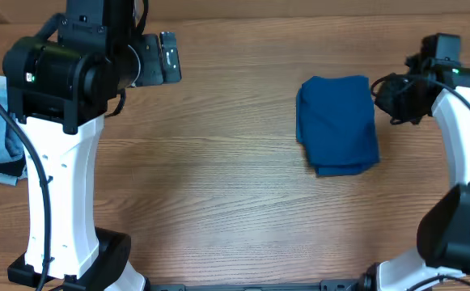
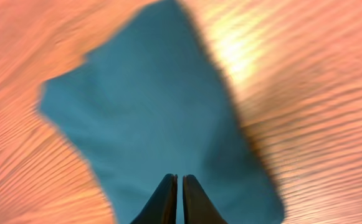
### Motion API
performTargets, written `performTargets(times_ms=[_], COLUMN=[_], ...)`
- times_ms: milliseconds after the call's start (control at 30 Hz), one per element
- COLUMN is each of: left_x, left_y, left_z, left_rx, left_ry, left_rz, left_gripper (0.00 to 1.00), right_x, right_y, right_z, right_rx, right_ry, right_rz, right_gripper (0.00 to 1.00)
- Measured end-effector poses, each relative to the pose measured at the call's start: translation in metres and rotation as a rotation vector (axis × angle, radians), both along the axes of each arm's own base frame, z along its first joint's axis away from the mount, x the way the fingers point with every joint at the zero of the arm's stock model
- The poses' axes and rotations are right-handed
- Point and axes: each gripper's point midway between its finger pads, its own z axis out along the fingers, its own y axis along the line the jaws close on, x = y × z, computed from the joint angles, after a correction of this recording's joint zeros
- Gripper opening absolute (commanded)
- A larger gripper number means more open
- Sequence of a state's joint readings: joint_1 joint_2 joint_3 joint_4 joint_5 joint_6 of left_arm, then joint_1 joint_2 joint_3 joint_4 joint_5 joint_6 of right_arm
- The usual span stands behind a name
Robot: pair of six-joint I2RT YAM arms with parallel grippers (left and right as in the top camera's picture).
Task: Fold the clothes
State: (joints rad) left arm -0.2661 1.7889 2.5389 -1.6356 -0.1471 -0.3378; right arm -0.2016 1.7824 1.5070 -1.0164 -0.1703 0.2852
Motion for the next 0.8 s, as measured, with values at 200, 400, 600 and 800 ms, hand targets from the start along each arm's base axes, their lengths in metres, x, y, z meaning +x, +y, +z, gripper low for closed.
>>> performTargets(times_ms=[200,400,600,800], left_x=[0.007,0.004,-0.001,-0.004], left_y=[-0.002,-0.002,-0.001,0.000], left_z=[0.006,0.003,-0.001,-0.003], left_rx=[-0.010,-0.009,-0.003,0.002], left_ry=[-0.036,-0.020,0.004,0.021], left_rz=[0.000,-0.003,-0.003,-0.003], left_gripper=[1.00,1.00,1.00,1.00], right_x=[0.000,-0.005,-0.022,-0.031], right_y=[-0.025,-0.023,0.002,0.084], right_z=[-0.051,-0.106,-0.128,-0.125], right_rx=[0.012,0.041,0.134,0.180], right_ry=[0.110,0.238,0.340,0.389], right_rz=[-0.059,-0.057,-0.010,0.183], right_gripper=[0.09,0.05,0.06,0.06])
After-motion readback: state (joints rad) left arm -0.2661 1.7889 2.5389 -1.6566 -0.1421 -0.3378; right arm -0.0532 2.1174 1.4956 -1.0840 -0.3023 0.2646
